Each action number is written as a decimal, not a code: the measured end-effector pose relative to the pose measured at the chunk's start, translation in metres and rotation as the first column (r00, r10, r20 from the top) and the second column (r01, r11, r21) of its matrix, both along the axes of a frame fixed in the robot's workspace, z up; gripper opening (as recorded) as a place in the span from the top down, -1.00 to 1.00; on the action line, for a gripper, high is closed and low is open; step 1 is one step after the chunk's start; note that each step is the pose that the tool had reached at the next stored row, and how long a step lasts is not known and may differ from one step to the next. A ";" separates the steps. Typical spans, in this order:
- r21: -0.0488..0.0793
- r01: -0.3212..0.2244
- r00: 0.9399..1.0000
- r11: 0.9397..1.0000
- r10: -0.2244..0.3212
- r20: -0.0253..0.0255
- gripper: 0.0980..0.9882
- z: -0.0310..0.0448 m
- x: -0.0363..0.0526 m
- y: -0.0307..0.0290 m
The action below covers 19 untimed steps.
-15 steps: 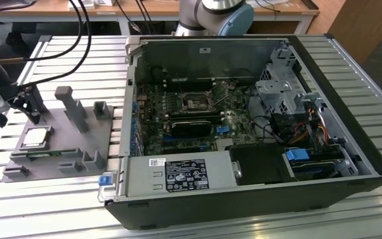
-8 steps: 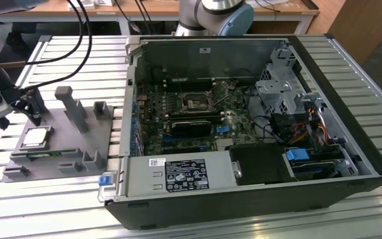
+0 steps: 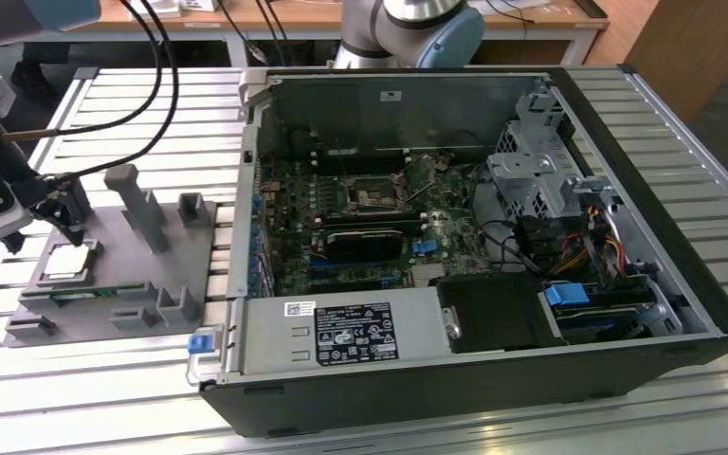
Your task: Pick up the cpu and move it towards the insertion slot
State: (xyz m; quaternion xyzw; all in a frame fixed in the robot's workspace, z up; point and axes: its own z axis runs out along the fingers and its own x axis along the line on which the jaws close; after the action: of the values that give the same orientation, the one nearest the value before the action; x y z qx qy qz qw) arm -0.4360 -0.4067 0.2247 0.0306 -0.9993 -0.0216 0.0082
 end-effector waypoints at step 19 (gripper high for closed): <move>0.000 0.008 1.000 1.000 -0.008 0.000 -0.37 -0.0234 0.0000 0.0000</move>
State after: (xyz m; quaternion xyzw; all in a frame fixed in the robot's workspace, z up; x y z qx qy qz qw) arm -0.4360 -0.4067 0.2013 0.0267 -0.9994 -0.0217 0.0079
